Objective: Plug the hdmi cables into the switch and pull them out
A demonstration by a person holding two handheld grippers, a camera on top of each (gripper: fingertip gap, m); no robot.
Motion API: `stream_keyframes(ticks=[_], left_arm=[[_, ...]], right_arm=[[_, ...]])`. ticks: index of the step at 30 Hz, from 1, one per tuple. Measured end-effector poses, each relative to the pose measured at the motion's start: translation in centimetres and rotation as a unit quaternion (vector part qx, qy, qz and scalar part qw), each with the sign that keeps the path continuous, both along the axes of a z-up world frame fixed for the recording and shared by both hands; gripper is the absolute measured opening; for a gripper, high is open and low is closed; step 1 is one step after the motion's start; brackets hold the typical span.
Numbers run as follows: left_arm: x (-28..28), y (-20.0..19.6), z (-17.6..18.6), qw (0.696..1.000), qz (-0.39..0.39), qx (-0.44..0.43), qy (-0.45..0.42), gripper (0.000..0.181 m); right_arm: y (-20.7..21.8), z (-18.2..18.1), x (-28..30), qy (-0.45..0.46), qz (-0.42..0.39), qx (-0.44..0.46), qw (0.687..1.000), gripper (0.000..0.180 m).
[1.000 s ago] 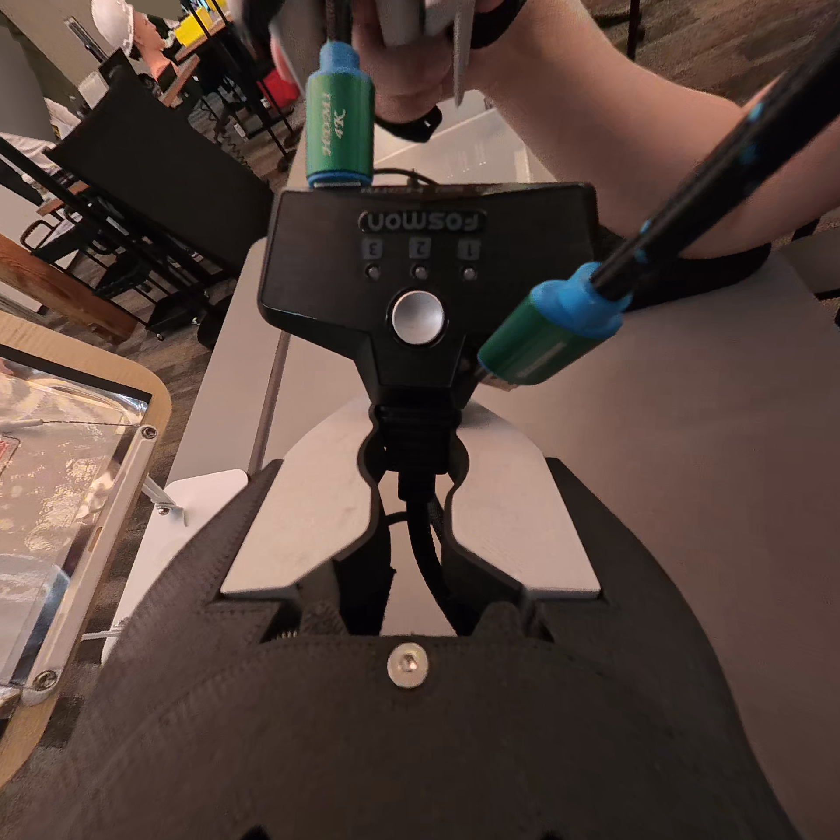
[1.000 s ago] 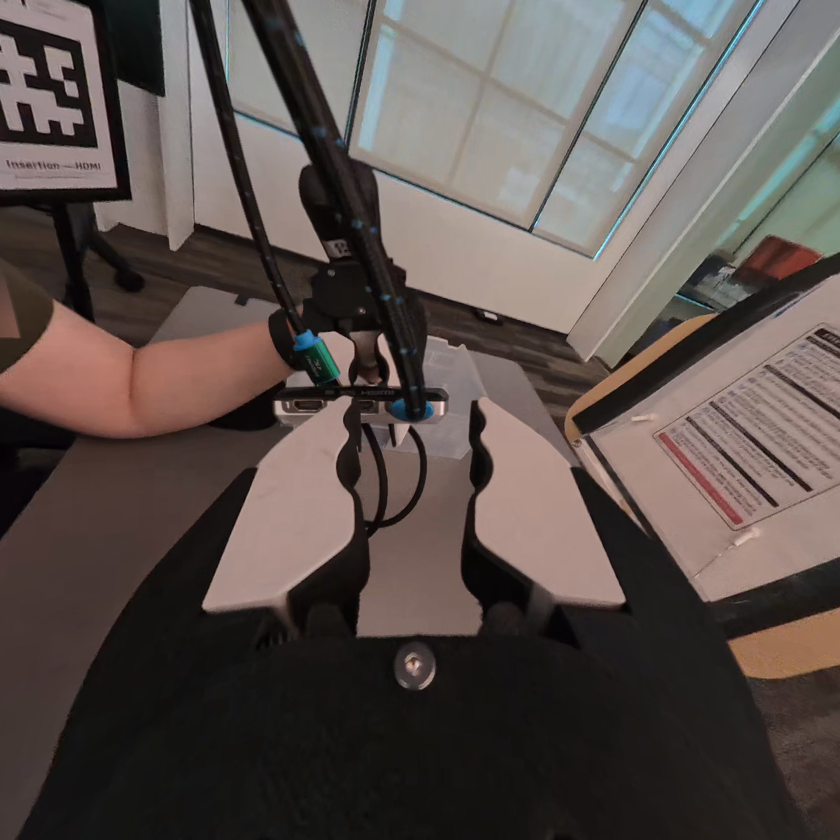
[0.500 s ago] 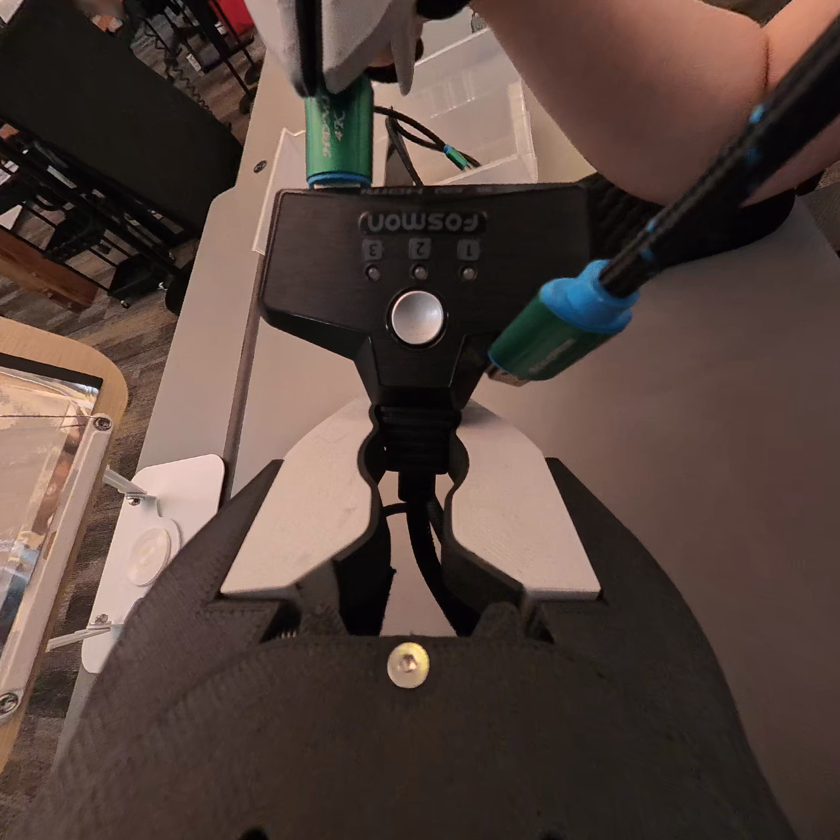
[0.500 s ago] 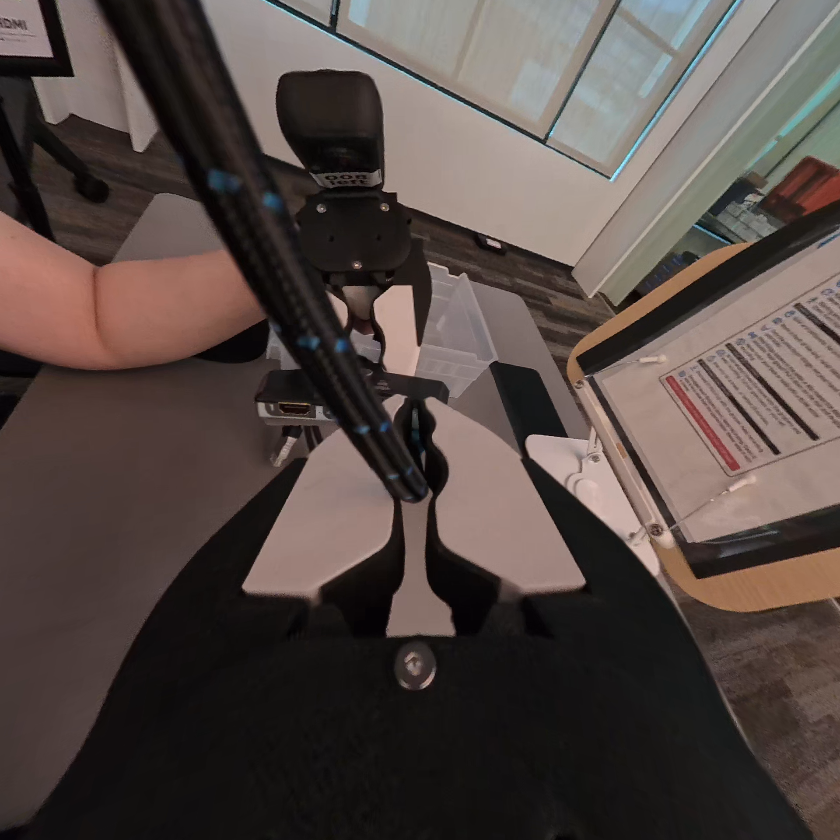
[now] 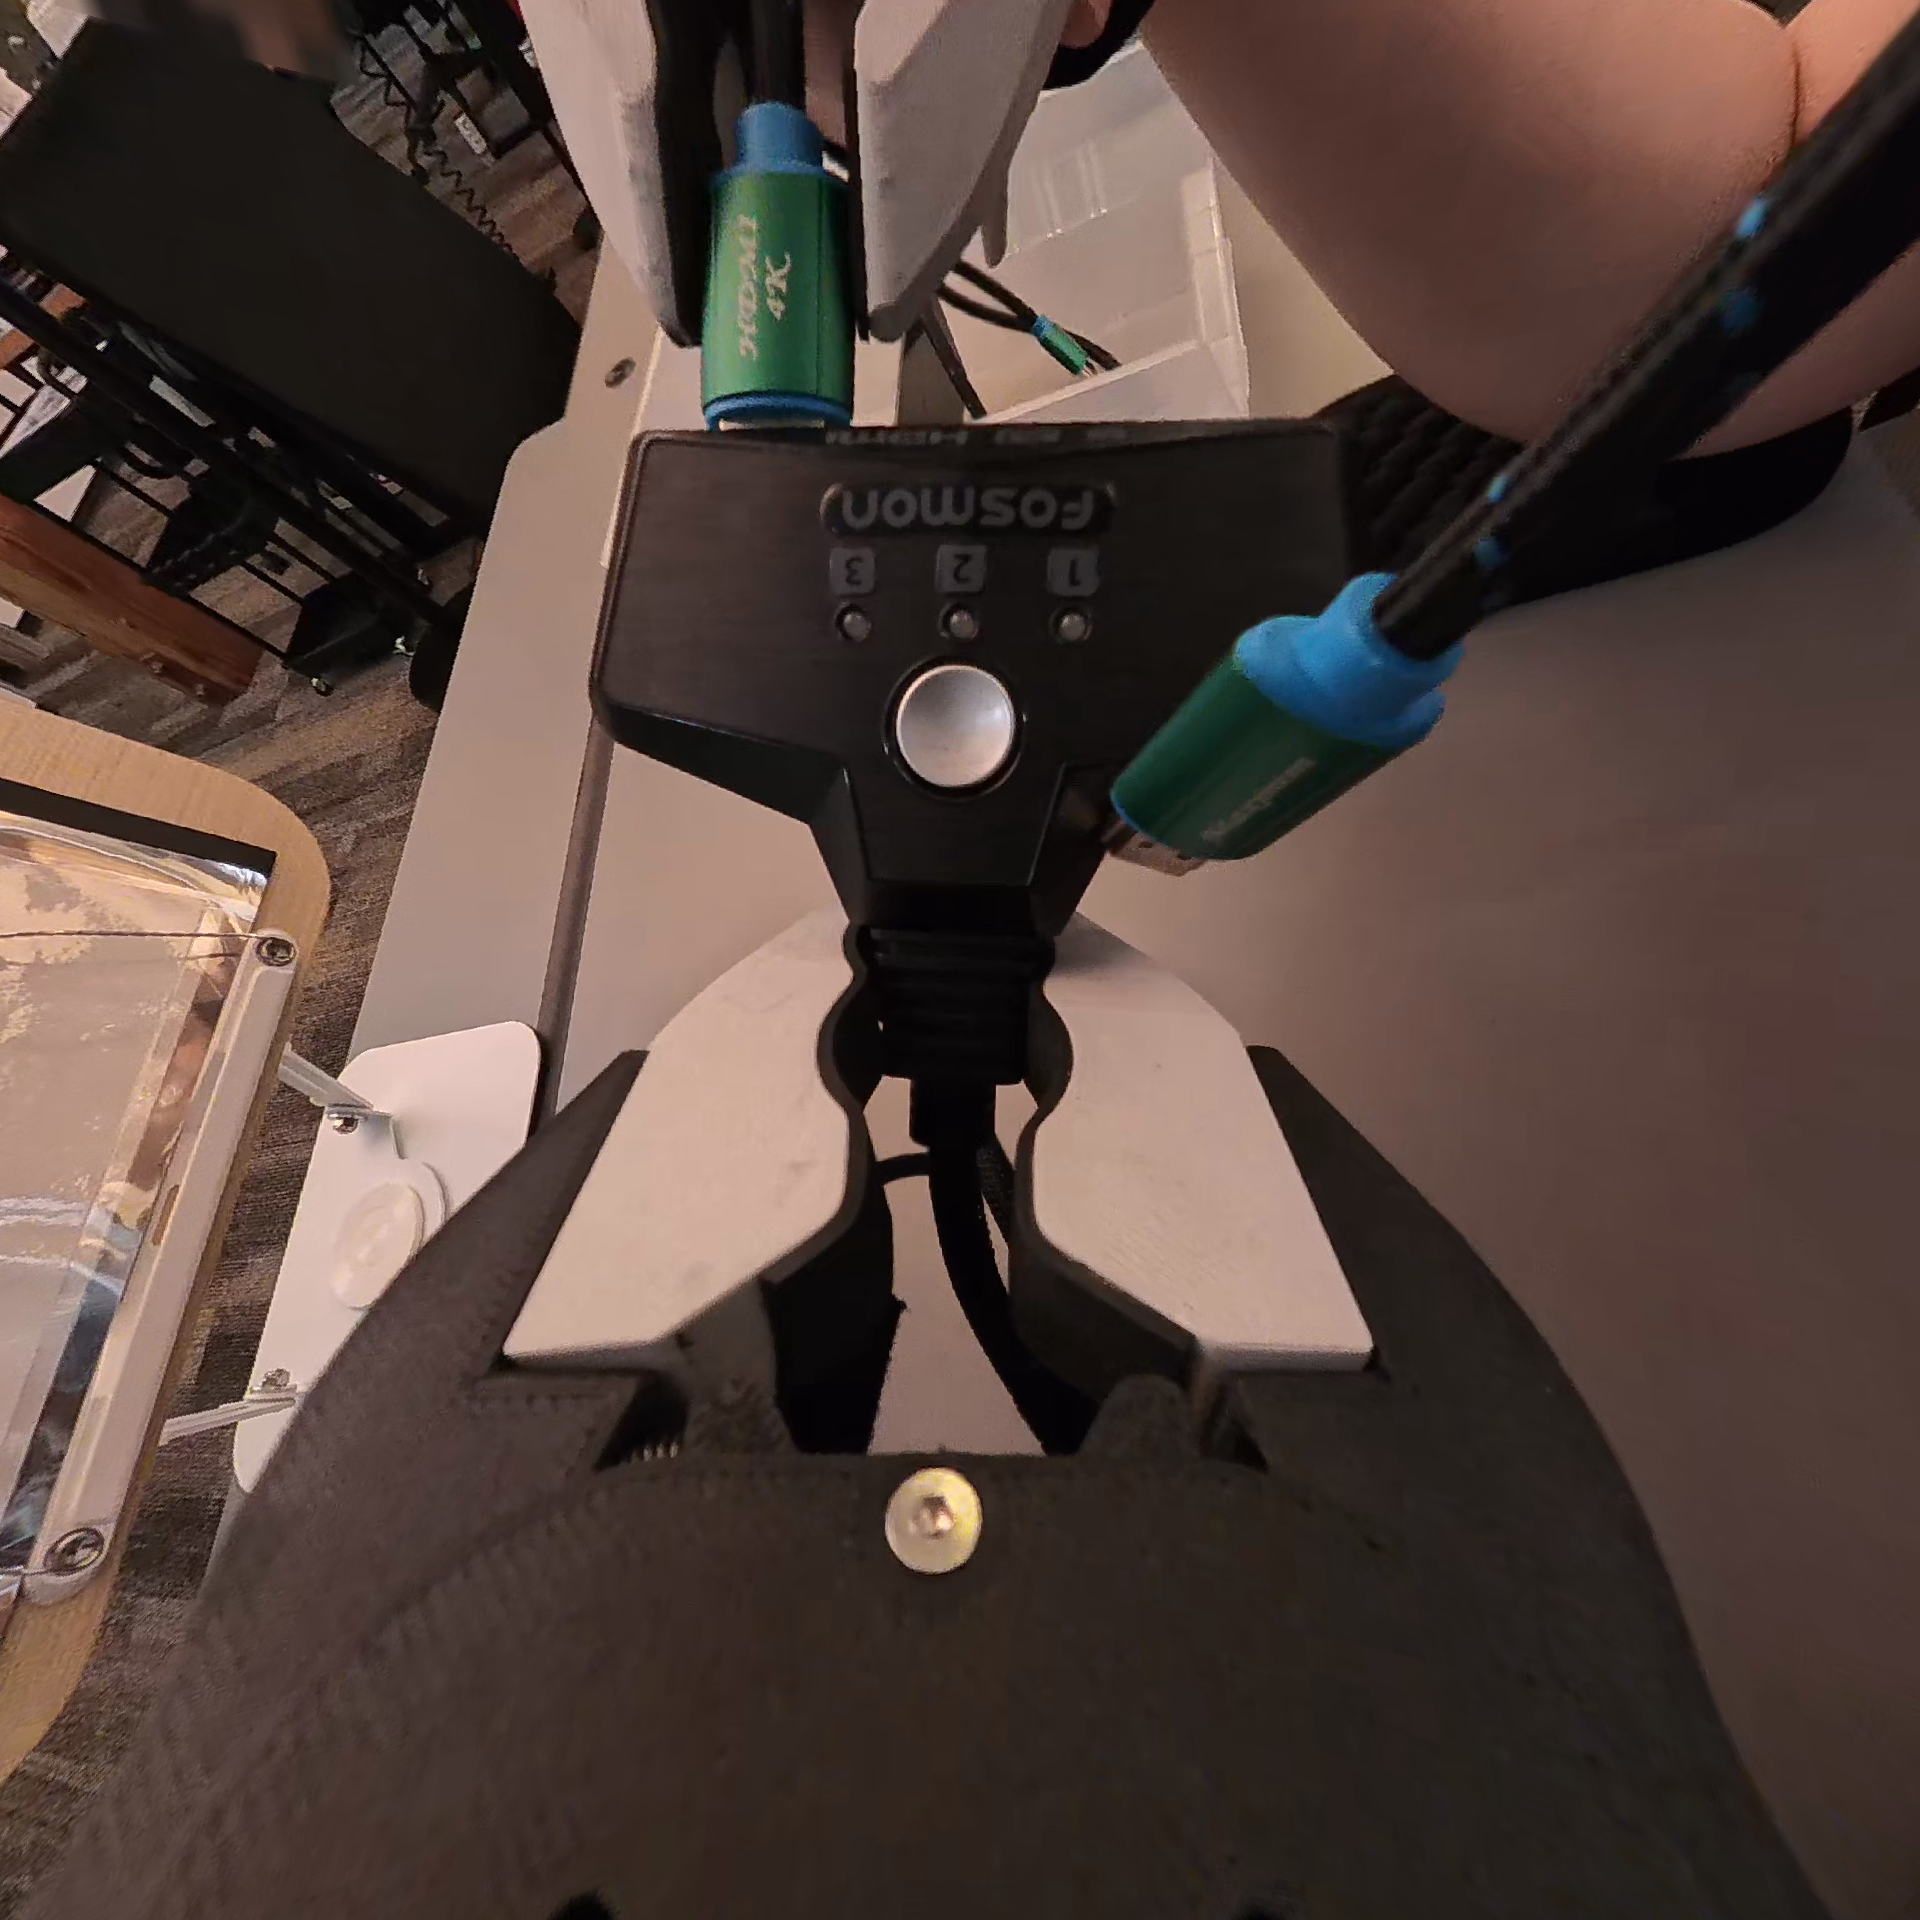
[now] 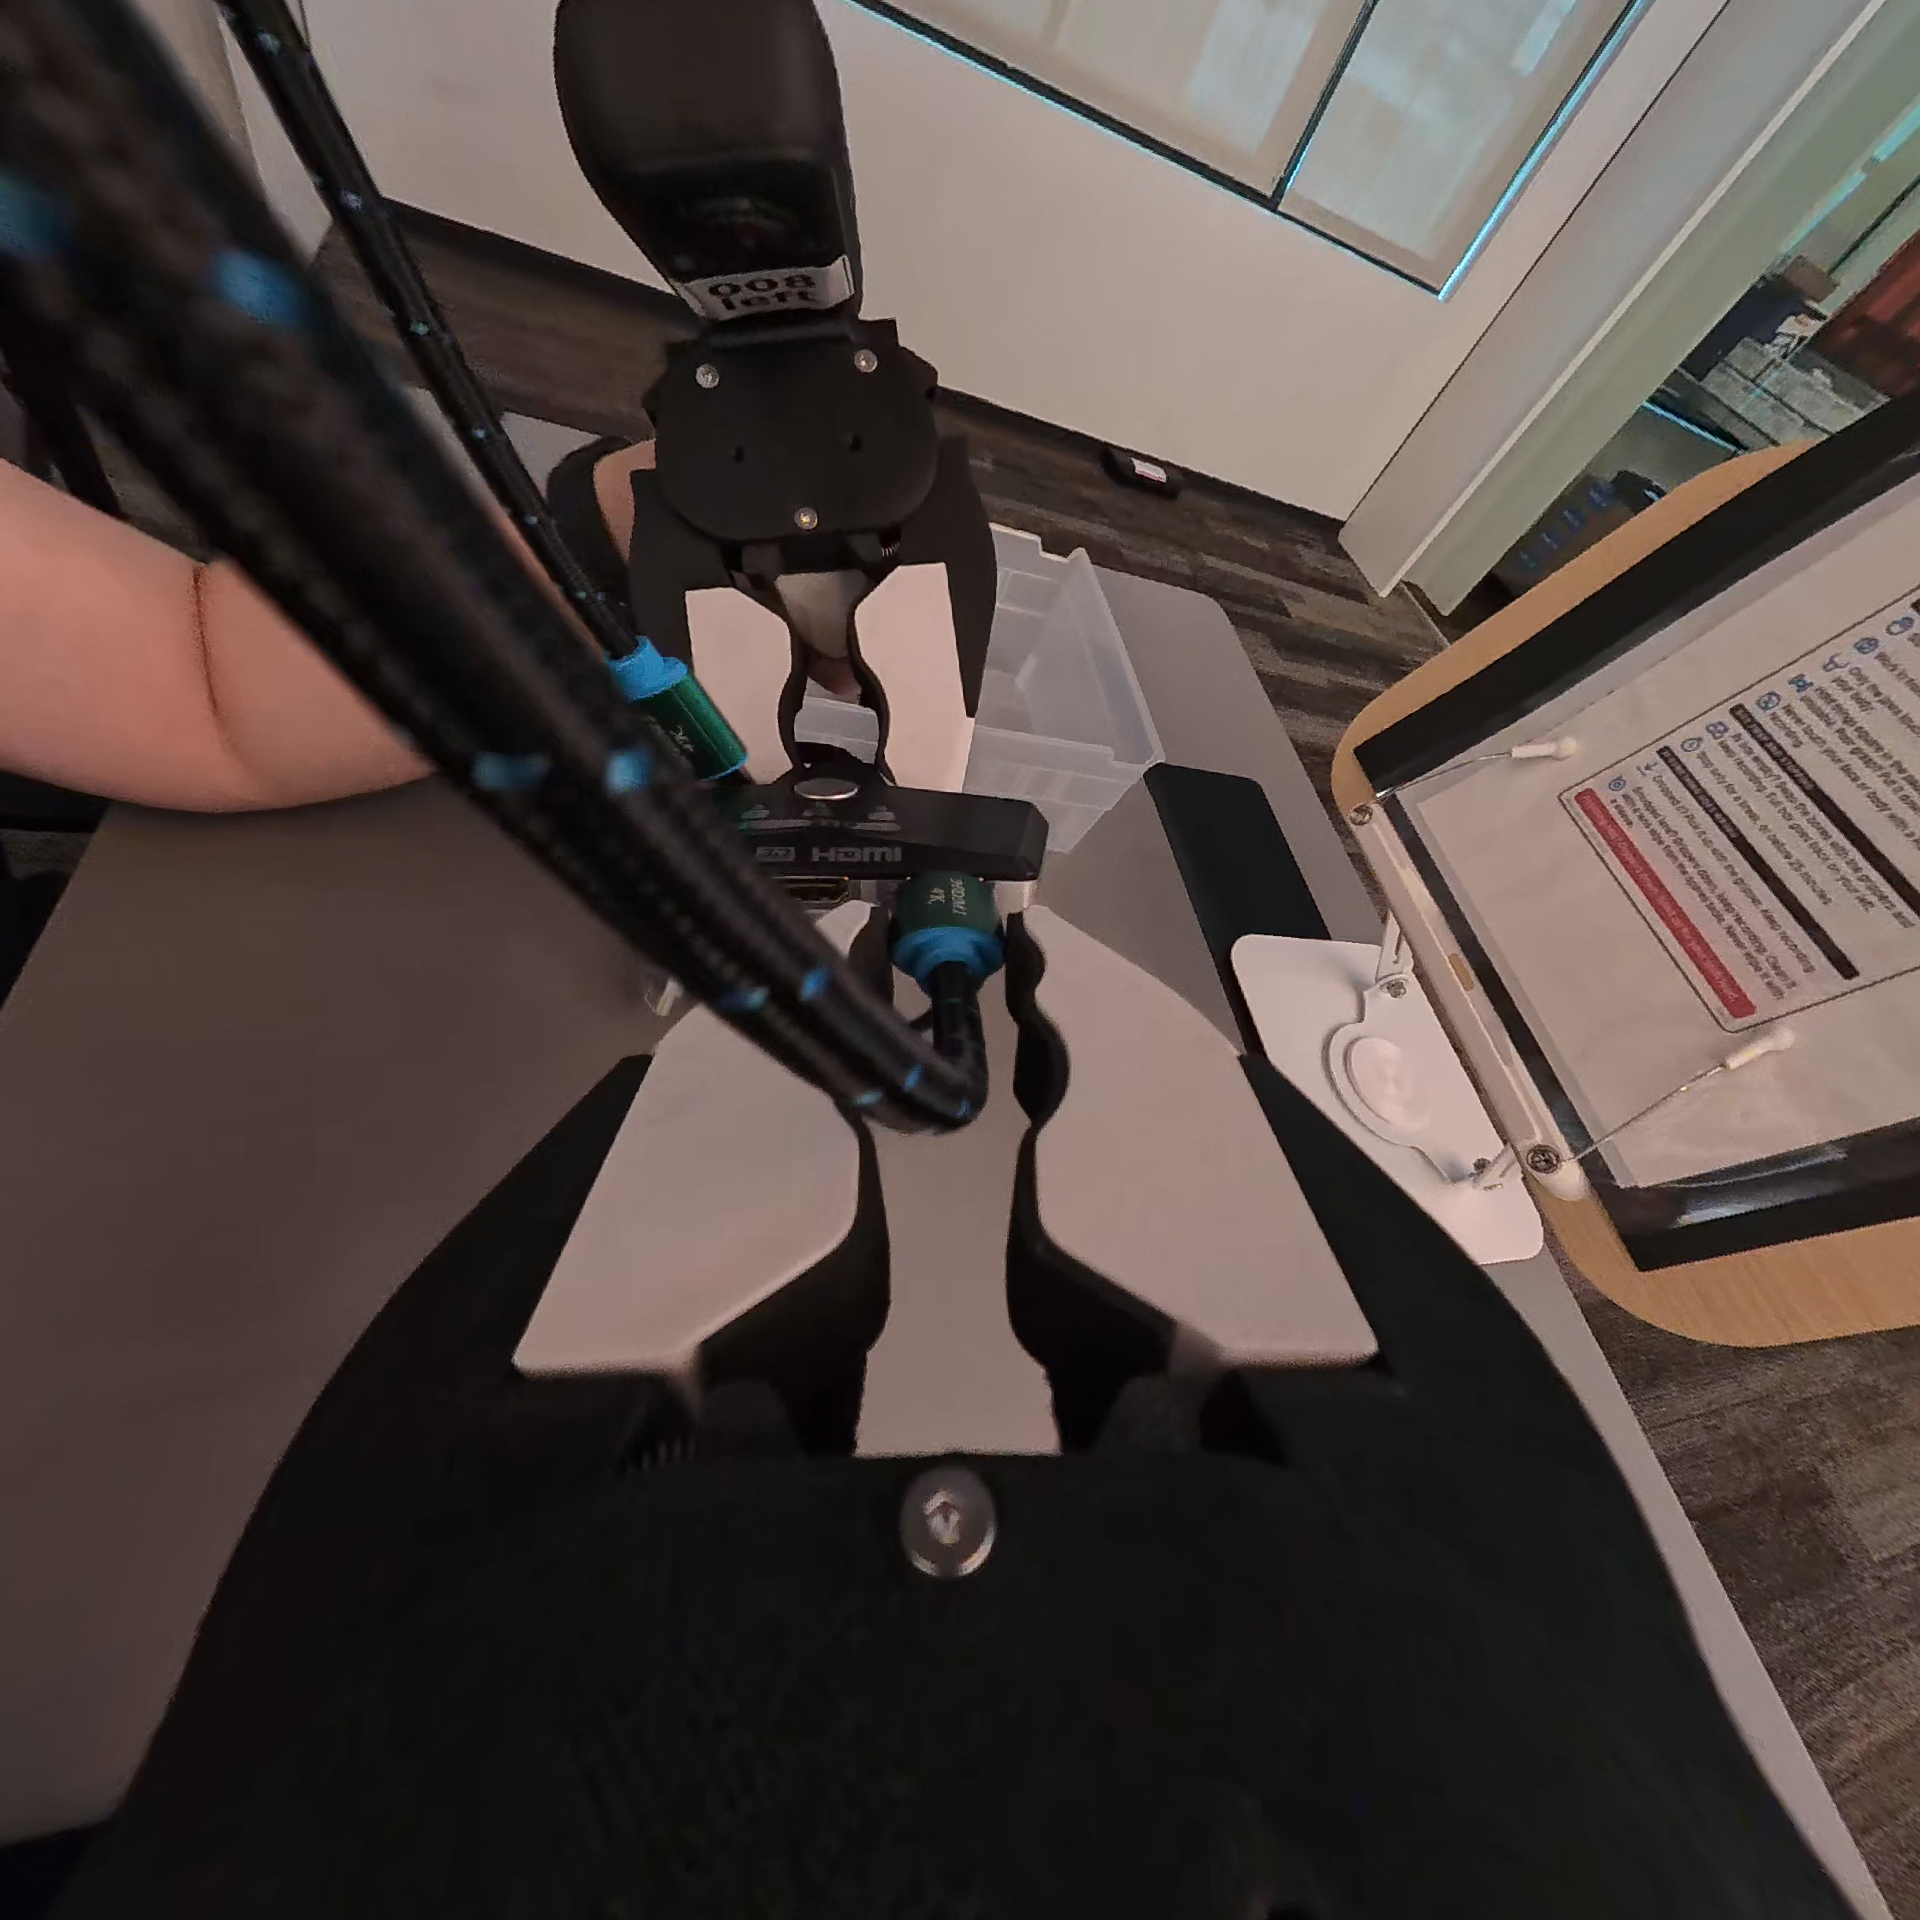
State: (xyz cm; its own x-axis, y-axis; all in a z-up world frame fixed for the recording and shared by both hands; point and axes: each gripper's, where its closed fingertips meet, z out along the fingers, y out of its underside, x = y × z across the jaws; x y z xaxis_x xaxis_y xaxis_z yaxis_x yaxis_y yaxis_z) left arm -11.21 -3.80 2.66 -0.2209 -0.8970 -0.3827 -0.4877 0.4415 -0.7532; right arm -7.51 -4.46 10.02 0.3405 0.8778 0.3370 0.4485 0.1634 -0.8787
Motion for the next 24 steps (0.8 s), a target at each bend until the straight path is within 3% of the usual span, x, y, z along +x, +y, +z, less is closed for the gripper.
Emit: stream_keyframes(ticks=[24], left_arm=[[-0.71,0.41,0.35,1.0,0.017,0.015,0.001,0.022]], right_arm=[[0.52,0.08,-0.84,0.017,-0.003,0.006,1.0,0.022]])
